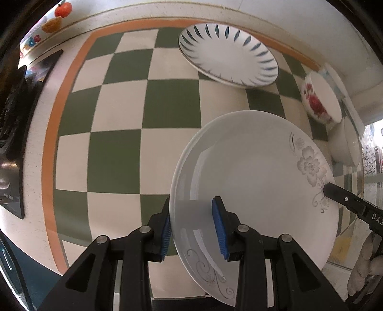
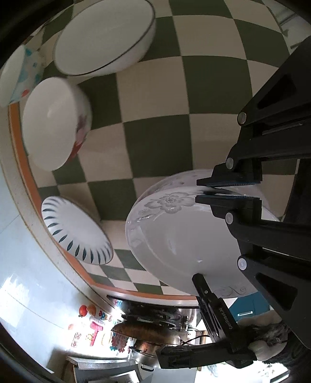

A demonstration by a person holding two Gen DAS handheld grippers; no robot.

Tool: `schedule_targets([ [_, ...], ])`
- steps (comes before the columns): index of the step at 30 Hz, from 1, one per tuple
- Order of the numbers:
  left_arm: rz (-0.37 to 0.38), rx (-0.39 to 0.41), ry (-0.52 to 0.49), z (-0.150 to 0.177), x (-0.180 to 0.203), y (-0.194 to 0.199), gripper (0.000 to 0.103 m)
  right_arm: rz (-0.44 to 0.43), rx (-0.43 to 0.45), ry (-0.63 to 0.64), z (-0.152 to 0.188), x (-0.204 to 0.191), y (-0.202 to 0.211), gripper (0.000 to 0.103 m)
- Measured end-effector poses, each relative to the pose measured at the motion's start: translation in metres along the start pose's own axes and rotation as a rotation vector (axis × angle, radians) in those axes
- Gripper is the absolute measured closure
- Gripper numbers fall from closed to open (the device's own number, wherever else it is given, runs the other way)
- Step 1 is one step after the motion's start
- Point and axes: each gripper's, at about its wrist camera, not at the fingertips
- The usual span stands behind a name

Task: Organize plates and bowls

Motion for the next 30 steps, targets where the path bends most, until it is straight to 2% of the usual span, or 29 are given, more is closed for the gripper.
schedule_targets([
  [10,-0.074,-0.012,-0.021,0.003,0.006,-0.020,0.074,0.010,-0.031,0.010,-0.003,0.004,-0.011,0.096],
  [12,-0.078,-0.011,-0.015,0.003,0.006,-0.021,0.074,0.045,-0.041,0.029,-0.005,0.001,-0.012,0.094],
  [17,-0.074,-0.015,0.006,0.006,0.003,-0.019,0.074,0.054,-0.087,0.023,-0.011,0.002,-0.014,0.093],
  [23,-0.070,0.004,0.054,0.006,0.005,0.001,0.074,0.031,-0.123,0.028,-0.013,0.004,-0.012,0.093],
  [30,-0.016,0.085,0.089,-0.011,0.024,0.053,0.073,-0.001,-0.124,0.058,-0.026,-0.003,0.015,0.091],
])
Point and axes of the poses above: each gripper's, at about its wrist camera, not at the fingertips, and y roughly against the way its jaws point, x to its right, z to its underside, and after that the axes turned 12 degrees about -x, right-handed
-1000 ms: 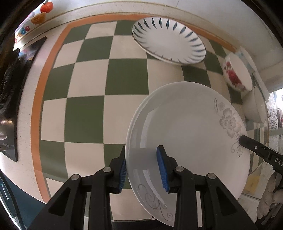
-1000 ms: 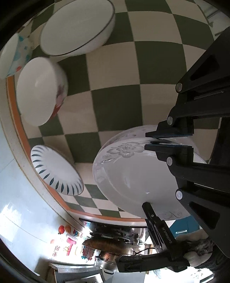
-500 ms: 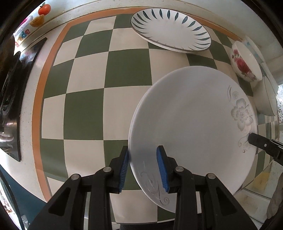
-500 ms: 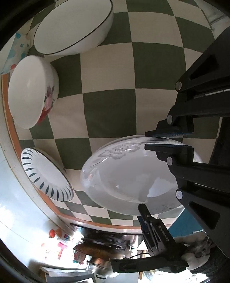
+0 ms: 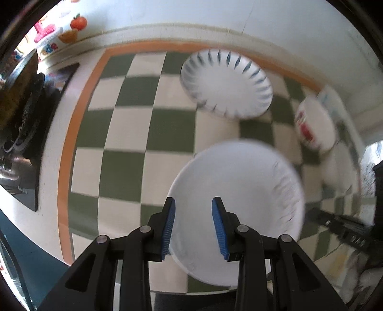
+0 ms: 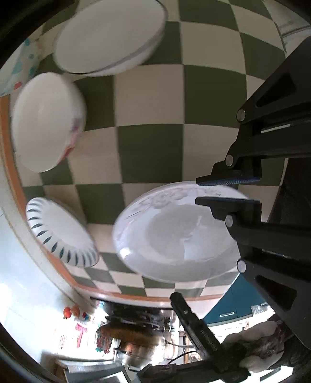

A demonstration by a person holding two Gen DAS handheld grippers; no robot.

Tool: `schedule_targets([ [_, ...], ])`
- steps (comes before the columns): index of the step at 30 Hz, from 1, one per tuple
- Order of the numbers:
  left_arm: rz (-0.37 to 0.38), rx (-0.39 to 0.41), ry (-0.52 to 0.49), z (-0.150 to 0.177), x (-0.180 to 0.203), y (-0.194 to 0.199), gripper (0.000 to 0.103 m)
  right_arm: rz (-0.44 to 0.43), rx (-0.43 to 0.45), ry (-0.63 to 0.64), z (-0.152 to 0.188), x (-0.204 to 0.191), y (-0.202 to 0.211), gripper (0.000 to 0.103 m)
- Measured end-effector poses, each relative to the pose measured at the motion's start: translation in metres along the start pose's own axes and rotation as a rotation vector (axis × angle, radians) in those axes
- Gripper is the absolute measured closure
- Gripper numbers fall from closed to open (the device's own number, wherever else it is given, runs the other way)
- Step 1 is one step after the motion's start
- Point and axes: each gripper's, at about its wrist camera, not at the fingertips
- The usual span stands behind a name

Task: Organize plates and bowls

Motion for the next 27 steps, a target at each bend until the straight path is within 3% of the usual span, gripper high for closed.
schedule_targets([
  [3,0.023,0.030,0.002,-0.013,0.004,0.016,0.073,-0.022,0.021,0.018,-0.019,-0.011,0.021,0.083],
  [8,0.040,0.040,0.013,-0.072,0.003,0.025,0.069,-0.076,0.084,-0.020,-0.073,-0.024,0.046,0.064],
  [11,0.046,0.028,0.027,-0.108,-0.009,0.018,0.066,-0.064,0.103,-0.033,-0.113,-0.031,0.052,0.060],
  [14,0.079,-0.024,0.062,-0.152,-0.027,-0.003,0.066,-0.057,0.093,-0.072,-0.158,-0.032,0.050,0.059],
  [20,0.104,-0.119,0.068,-0.208,-0.042,-0.046,0.066,-0.008,0.037,-0.142,-0.229,-0.021,0.021,0.059],
  [27,0.112,-0.228,0.018,-0.232,-0.034,-0.091,0.066,0.066,-0.030,-0.162,-0.271,-0.011,-0.011,0.059],
])
Point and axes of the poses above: each gripper's, at about its wrist camera, not at the fingertips, and y roughly against the way its jaws point, x to its right, z to its underside, and after that the axes turned 12 degrees about -x, right-handed
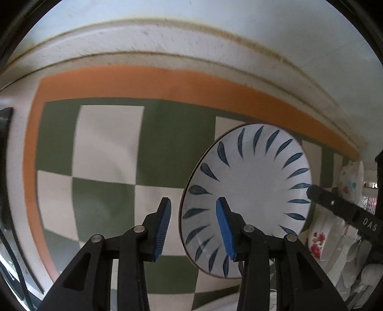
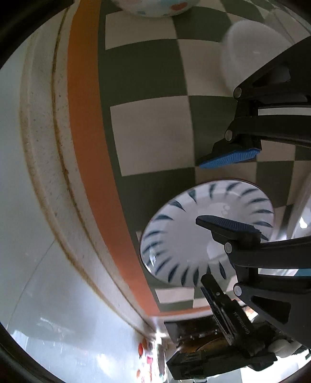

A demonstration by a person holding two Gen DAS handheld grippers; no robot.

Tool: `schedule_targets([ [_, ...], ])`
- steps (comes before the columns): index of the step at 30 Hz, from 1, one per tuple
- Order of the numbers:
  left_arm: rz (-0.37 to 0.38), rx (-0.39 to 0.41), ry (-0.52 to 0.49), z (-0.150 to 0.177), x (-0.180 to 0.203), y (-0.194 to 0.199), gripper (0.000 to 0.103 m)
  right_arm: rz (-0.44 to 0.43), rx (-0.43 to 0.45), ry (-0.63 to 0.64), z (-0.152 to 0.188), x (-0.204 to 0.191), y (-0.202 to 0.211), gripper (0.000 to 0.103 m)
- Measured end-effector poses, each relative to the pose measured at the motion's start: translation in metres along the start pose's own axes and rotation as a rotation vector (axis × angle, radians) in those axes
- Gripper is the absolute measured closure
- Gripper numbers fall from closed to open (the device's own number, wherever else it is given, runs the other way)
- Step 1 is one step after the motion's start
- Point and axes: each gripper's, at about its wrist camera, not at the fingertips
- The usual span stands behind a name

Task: Organize plates and bowls

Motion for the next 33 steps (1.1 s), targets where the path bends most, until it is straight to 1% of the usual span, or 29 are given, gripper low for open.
schedule_targets([
  [1,0.000,-0.006,-0.006,-0.001,0.000,-0.003,0.068,0.008,-0.006,-0.003,-0.002,0.001,-0.003,0.059],
  [2,-0.002,-0.008,-0.014,-0.001,0.001,-0.006,0.072,0.012,-0.008,-0.004,-0.003,0.002,-0.004,0.060],
  [3,-0.002,-0.010,-0.021,-0.001,0.001,-0.008,0.079,0.018,-0.016,-0.004,-0.005,0.002,-0.007,0.065],
  [4,0.000,-0.001,-0.023,0.000,0.001,-0.008,0.080,0.015,-0.027,-0.003,-0.006,0.001,-0.011,0.071],
  [5,0.000,0.005,-0.026,0.001,0.001,-0.007,0.080,0.006,-0.040,0.000,-0.006,0.002,-0.015,0.083],
  [6,0.001,0.011,-0.030,0.002,0.001,-0.007,0.080,-0.007,-0.050,0.003,-0.006,0.002,-0.018,0.090],
  [12,-0.009,0.037,-0.047,0.011,0.002,-0.007,0.082,0.005,-0.025,0.038,-0.003,-0.003,-0.021,0.090],
  [17,-0.026,0.052,-0.056,0.020,0.010,-0.005,0.082,0.038,0.001,0.073,0.005,-0.010,-0.018,0.090],
  [21,-0.026,0.067,-0.055,0.026,0.018,-0.002,0.082,0.031,0.017,0.088,0.013,-0.016,-0.011,0.091],
  [24,-0.035,0.081,-0.064,0.037,0.025,0.005,0.082,0.028,0.023,0.098,0.019,-0.019,-0.005,0.091],
  [26,-0.038,0.090,-0.068,0.044,0.030,0.010,0.082,0.022,0.029,0.106,0.027,-0.020,0.001,0.091],
  [27,-0.037,0.093,-0.069,0.042,0.025,0.015,0.082,0.018,0.031,0.108,0.030,-0.020,0.004,0.091],
  [32,-0.039,0.111,-0.078,0.064,0.031,0.029,0.082,-0.006,0.048,0.126,0.057,-0.019,0.020,0.092],
  [33,-0.040,0.120,-0.078,0.073,0.034,0.034,0.082,-0.011,0.051,0.129,0.063,-0.017,0.023,0.092],
])
Point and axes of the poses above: each gripper's, at about its wrist camera, not at the fingertips, and y roughly against the way its jaws point, x to its right, z to its underside, and after that the axes turned 12 degrees about -x, right-handed
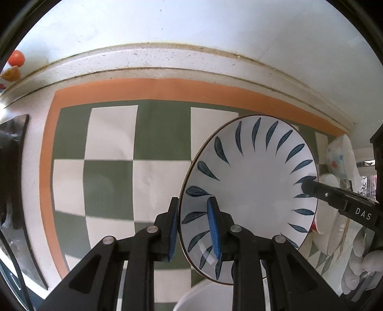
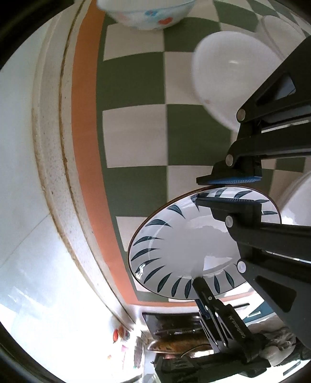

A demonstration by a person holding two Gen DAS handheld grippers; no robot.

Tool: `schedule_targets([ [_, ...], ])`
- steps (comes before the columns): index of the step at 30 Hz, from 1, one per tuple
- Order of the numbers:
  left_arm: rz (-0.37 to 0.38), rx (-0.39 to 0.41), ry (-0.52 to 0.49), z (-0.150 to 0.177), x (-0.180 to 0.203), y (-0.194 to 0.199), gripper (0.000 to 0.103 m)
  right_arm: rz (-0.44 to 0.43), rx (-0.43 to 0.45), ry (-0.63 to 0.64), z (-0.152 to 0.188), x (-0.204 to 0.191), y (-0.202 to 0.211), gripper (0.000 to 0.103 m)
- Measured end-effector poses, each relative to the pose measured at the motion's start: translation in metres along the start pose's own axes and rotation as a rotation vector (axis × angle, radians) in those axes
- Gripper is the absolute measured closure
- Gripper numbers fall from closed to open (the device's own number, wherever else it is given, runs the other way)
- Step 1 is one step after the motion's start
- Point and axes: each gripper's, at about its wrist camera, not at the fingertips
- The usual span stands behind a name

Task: Organize plates and bowls

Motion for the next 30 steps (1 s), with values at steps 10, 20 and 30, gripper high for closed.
schedule_targets([
  [10,-0.016,0.040,0.019,0.068,0.008,0.016,0.082,-0.025,-0.001,0.059,0.073,0.002,0.016,0.092],
  [20,-0.012,0.025,0.069,0.144,0.007,0.005,0.082,-0.040,-0.042,0.108,0.142,0.010,0.002,0.093],
  [30,-0.009,-0.022,0.067,0.176,0.004,-0.020,0.082,-0.020,-0.073,0.085,0.187,0.019,-0.027,0.093],
])
Point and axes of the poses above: each gripper's, at about its wrist camera, not at the fingertips, and y roughly against the way its jaws point, x to its right, z to its underside, and after that the axes turned 12 degrees about -x, right-handed
